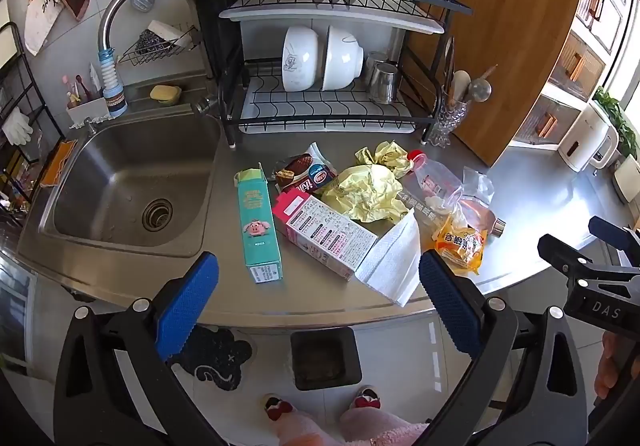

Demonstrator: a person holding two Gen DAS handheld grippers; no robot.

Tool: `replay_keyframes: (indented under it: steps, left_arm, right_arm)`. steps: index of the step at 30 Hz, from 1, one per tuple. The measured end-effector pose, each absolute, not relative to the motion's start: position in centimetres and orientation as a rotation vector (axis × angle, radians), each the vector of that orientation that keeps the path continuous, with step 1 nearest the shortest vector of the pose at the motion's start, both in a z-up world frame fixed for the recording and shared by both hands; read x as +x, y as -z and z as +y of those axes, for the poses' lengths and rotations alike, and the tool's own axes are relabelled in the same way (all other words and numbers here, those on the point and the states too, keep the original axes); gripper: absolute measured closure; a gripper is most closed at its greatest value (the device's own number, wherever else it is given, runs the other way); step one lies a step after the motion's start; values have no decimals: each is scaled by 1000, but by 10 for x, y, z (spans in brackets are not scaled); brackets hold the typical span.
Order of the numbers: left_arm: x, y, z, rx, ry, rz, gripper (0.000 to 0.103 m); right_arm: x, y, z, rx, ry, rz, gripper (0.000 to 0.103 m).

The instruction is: Collect trash

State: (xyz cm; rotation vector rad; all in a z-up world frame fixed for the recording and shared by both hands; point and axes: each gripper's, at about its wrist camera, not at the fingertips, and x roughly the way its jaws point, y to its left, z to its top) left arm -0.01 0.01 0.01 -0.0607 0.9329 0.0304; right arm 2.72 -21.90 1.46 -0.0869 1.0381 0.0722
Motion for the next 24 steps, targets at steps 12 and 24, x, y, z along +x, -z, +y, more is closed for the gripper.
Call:
replay_keyframes:
  steps: [12,24]
  left_arm:
    - [2,-4,0,-62,-36,937,8]
    - [4,-9,2,-53,-34,933,8]
  right_arm:
    - [29,-18,-219,-88,-65,1033,3]
    - [32,-18,-217,-96,-60,1035,3]
